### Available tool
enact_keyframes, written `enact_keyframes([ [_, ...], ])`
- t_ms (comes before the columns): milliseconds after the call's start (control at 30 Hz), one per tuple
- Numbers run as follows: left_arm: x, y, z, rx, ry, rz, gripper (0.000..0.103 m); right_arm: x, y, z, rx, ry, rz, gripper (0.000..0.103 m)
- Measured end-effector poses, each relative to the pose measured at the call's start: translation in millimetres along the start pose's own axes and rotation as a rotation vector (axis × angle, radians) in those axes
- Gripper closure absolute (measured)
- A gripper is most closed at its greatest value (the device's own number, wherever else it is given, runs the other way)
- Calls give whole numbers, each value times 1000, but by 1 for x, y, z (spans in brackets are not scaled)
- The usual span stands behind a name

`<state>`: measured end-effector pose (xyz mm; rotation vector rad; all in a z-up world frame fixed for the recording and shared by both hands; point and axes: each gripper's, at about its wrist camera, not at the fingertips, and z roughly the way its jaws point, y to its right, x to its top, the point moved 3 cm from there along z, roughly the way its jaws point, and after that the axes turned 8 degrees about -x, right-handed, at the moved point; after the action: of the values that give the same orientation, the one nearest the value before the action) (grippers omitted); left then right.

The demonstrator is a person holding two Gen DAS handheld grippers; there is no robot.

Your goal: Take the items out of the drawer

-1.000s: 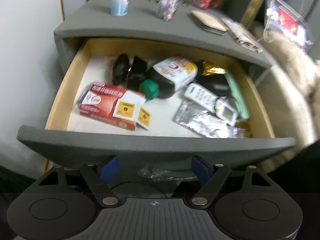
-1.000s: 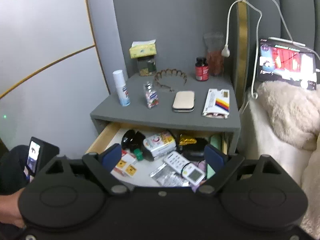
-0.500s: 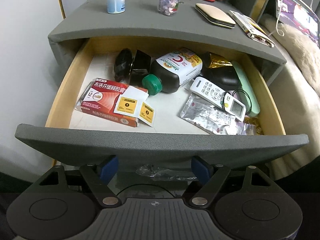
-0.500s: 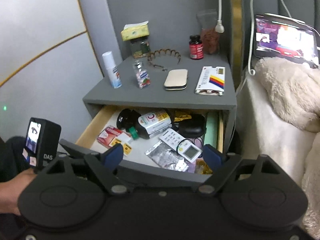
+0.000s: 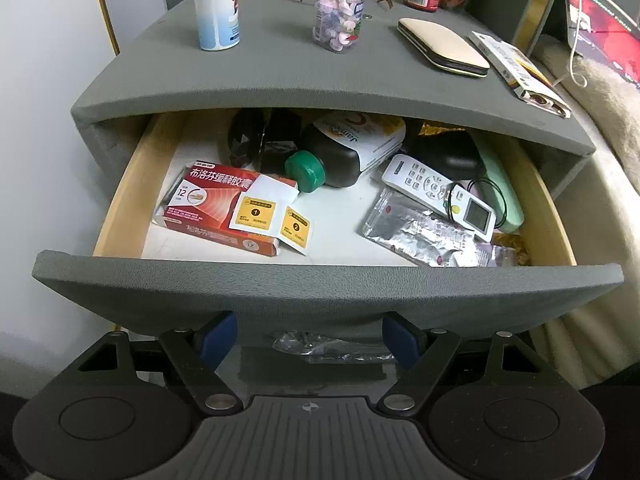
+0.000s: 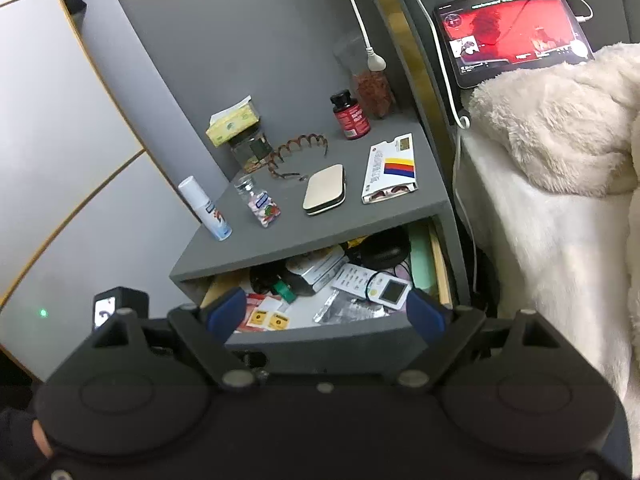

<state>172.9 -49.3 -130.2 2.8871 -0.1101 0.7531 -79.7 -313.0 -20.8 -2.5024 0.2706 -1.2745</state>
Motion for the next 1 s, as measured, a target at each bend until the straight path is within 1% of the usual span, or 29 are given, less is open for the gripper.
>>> enact_keyframes([
  [133,-5,3,-1,17,7,9,28,0,0,-1,6,4,-4,17],
  [300,-4,5,1,34,27,20,28,0,2,1,23,9,21,17],
  [433,-5,4,1,27,52,14,28,0,6,0,33,14,42,16],
  [567,-6,4,1,27,60,12,28,1,6,0,36,16,47,16],
  [833,-18,3,-8,18,74,11,28,1,7,1,38,11,55,16],
  [1000,-34,4,-17,16,84,11,28,1,8,2,36,9,60,16],
])
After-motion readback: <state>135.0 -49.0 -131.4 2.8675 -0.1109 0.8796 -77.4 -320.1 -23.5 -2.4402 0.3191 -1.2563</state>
